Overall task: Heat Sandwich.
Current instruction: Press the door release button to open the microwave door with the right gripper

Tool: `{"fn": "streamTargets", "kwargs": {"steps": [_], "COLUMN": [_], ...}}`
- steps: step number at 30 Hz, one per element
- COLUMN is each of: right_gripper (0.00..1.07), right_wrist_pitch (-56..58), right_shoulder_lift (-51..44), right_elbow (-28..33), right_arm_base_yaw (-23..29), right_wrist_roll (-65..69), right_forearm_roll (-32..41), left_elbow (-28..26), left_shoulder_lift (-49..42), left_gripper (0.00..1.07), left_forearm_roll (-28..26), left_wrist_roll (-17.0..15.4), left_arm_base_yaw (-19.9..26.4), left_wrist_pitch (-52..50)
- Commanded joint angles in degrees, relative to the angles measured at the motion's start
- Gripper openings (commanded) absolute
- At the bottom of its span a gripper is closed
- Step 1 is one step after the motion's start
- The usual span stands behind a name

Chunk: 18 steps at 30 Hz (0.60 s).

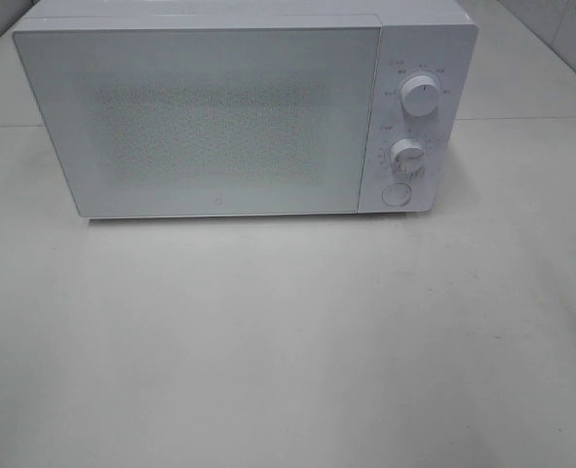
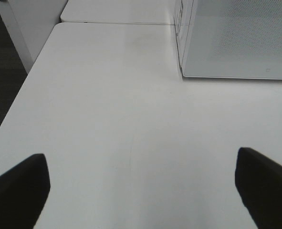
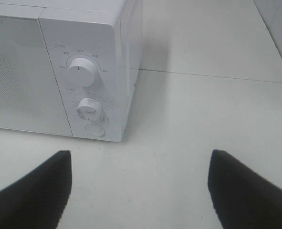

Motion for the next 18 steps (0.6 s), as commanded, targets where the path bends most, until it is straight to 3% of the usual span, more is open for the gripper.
{"fn": "streamTargets", "kwargs": {"steps": [1,12,18], "right_gripper": [0.76,0.76,0.76], "right_wrist_pitch": [-4.93,-17.65,-34.38], "right_shoulder_lift": [3.78,14.09,20.17], "right_elbow": [-0.29,0.06,5.21], "right_arm_base_yaw": [-0.40,-0.40,-0.40], "right_wrist_roll": [0.74,1.89,1.66], "right_forearm_roll": [-0.17,-0.17,0.46], "left_elbow": [0.29,0.29,0.29], "left_shoulder_lift": [-1.38,-1.38,-1.38], "left_gripper": [1.01,1.01,1.01], "left_forearm_roll": [-0.29,-0.29,-0.29], "left_wrist_roll": [0.00,0.00,0.00], "left_arm_base_yaw": [0.23,0.23,0.23], "left_wrist_pitch": [-0.57,-0.57,-0.57]}}
